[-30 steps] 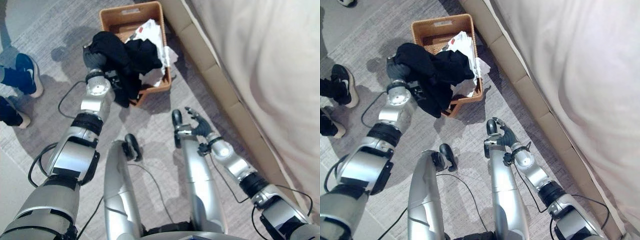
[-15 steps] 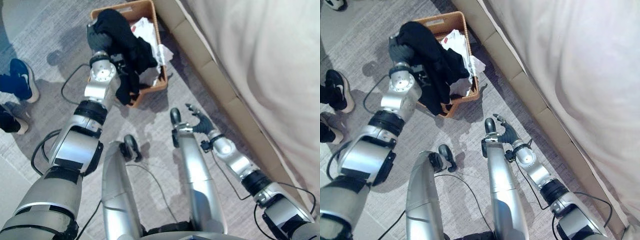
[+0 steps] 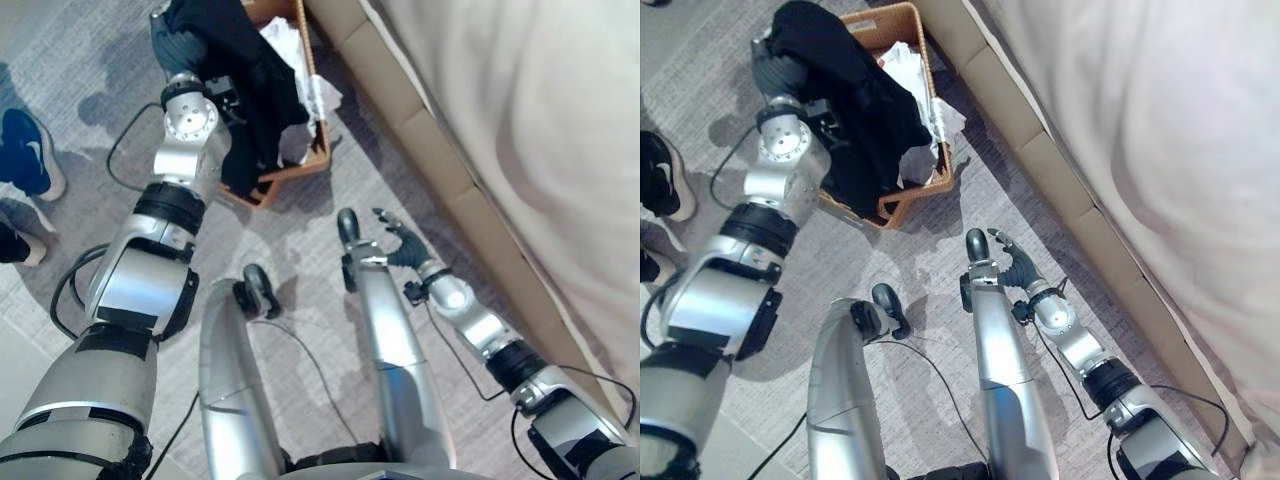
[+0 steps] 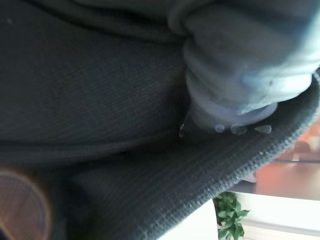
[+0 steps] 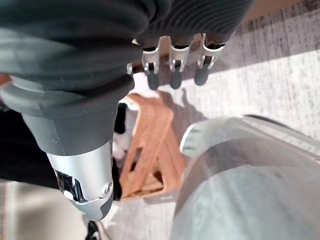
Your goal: Pick up clothes into the bucket
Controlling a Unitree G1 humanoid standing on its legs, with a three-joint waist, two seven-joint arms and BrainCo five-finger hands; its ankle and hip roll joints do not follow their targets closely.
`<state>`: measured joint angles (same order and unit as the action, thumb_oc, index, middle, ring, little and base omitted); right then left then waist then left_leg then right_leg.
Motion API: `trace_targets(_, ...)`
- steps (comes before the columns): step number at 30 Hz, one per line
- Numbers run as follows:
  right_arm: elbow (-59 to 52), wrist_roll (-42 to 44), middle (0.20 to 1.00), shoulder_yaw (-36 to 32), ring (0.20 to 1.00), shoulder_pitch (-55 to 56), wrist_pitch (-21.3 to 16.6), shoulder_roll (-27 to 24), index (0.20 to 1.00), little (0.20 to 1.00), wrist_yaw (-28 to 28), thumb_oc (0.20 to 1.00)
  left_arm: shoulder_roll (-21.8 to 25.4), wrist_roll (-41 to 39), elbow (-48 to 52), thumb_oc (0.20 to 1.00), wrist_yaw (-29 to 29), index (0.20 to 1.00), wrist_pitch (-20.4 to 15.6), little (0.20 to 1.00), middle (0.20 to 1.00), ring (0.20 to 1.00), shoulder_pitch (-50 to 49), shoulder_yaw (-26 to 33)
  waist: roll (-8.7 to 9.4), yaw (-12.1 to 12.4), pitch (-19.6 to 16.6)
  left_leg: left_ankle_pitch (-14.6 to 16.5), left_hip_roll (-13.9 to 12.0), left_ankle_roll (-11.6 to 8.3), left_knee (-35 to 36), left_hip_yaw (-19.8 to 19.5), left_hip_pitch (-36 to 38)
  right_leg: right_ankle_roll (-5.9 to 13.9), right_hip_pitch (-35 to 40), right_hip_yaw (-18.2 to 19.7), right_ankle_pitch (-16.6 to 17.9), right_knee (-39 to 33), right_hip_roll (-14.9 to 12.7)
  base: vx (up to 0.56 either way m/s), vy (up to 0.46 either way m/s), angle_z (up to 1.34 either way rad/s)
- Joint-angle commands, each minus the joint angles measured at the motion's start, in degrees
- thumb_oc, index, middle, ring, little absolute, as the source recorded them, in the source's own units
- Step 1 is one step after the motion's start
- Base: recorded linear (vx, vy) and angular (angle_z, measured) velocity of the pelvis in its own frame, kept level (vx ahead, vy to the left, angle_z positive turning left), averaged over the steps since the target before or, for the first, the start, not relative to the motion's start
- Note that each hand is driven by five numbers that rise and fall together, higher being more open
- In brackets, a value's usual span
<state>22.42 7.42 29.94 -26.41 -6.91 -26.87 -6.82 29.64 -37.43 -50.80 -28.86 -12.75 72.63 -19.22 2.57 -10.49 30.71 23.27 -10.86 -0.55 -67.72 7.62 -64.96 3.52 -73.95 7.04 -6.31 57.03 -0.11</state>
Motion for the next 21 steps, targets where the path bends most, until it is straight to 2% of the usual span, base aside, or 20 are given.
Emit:
trace_targets(1,-6.10,0.71,1.000,1.63,1.000,2.23,-3.31,0.16,1.000,1.000,0.03,1.000,3.87,-0.97,-0.16,0.200,-0.97,0.200,-4.81,0.200,0.200,0.200,4.04,0.53,-1.74,-1.43,-3.05,6.62,1.76,5.05,-2.09,-1.14,0.30,3.01,2.00,0.81,-2.40,-1.68,-2.83,0.01,-0.010,-0.05)
trace_targets(10,-7.09,0.40,1.000,1.47,1.000,2.70,-4.08,-0.14,1.000,1.000,-0.21,1.000,5.70,4.18,-6.12,0.200,0.13,0.200,-1.41,0.200,0.200,0.200,0.63,0.94,-1.14,-1.80,-2.70,6.71,1.21,5.21,-3.28,-1.38,-1.45,2.96,0.53,0.38,-2.39,-0.59,-2.43,0.01,-0.004,-0.03)
trace_targets(11,-7.13,0.46,1.000,1.35,1.000,2.71,-4.22,-0.14,1.000,1.000,-0.25,1.000,5.73,4.56,-6.79,0.420,0.36,0.420,-1.16,0.420,0.420,0.420,0.43,0.97,-1.05,-1.87,-2.72,6.67,1.25,5.19,-3.25,-1.47,-1.54,2.97,0.52,0.44,-2.35,-0.72,-2.43,0.00,0.000,0.00)
trace_targets(12,-7.27,0.39,1.000,1.11,1.000,2.83,-4.26,-0.22,1.000,1.000,-0.28,1.000,5.51,4.78,-6.83,0.592,0.40,0.592,-1.19,0.592,0.592,0.592,0.36,0.95,-1.00,-1.93,-2.76,6.61,1.38,5.18,-3.12,-1.52,-1.60,2.96,0.54,0.40,-2.34,-0.89,-2.49,0.00,0.000,0.00)
trace_targets(13,-7.54,0.27,1.000,0.94,1.000,2.96,-4.38,-0.31,1.000,1.000,-0.33,1.000,5.41,5.22,-7.01,1.000,0.45,1.000,-0.94,1.000,1.000,1.000,0.09,0.96,-0.93,-1.93,-2.83,6.57,1.41,5.17,-2.99,-1.60,-1.65,2.98,0.55,0.35,-2.36,-1.04,-2.57,0.00,0.000,0.00)
trace_targets(21,-7.40,0.40,1.000,0.96,1.000,3.26,-4.52,-0.02,1.000,1.000,-0.26,1.000,3.87,5.46,-6.13,1.000,1.08,1.000,-0.97,1.000,1.000,1.000,-0.41,0.30,-1.13,-1.73,-3.69,6.35,1.92,5.12,-2.78,-1.86,-2.03,2.84,0.29,0.09,-2.39,-0.93,-2.86,0.00,0.000,0.00)
